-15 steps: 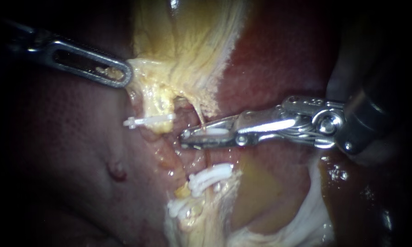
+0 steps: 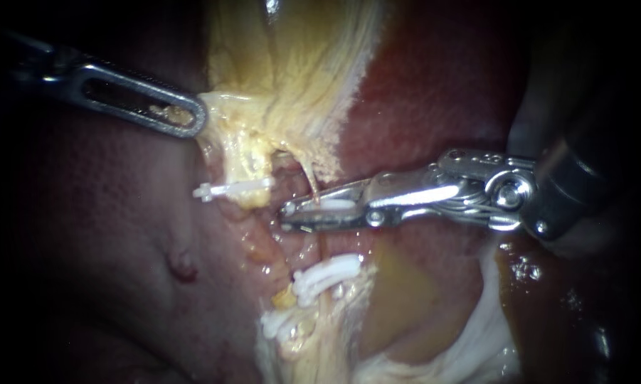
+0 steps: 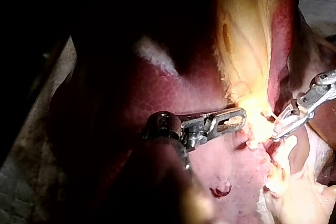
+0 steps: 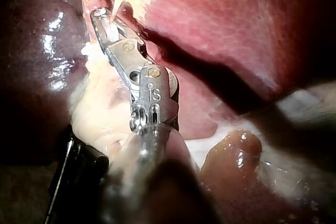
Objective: Going back third clip right tube
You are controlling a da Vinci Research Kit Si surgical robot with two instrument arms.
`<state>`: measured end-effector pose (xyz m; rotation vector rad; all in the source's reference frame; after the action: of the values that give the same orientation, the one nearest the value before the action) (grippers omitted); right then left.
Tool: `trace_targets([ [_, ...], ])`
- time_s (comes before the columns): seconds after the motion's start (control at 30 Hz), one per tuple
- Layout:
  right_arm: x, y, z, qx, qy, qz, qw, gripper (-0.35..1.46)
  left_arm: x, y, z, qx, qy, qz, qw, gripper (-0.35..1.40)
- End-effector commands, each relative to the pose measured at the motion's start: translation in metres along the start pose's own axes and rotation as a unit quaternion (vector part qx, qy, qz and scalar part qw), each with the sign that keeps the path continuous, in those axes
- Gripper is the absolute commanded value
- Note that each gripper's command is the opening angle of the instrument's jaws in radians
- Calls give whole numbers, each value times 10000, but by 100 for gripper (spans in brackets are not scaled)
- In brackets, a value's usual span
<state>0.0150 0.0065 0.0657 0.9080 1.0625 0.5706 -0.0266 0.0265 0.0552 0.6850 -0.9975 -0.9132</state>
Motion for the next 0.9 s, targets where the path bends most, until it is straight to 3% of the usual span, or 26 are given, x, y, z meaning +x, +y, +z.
trace_targets([
  [0.03,0,0,0,1,-1,-1,10000,-35,0,0,0,1,1,0,10000,-35],
  [0.17,0,0,0,-8,3,-4,10000,-35,0,0,0,1,1,0,10000,-35],
  [0.27,-2,-1,3,-2,-4,-12,10000,10,0,0,0,1,2,0,10000,-35],
  [0.37,-4,0,12,-151,40,-24,9999,41,0,0,0,1,2,1,10000,-35],
  [0.6,-7,9,23,-453,155,-385,9981,50,0,0,0,1,1,1,10000,-35],
  [0.9,-11,20,12,-875,226,-1096,9899,50,1,0,0,-3,0,2,10000,-35],
])
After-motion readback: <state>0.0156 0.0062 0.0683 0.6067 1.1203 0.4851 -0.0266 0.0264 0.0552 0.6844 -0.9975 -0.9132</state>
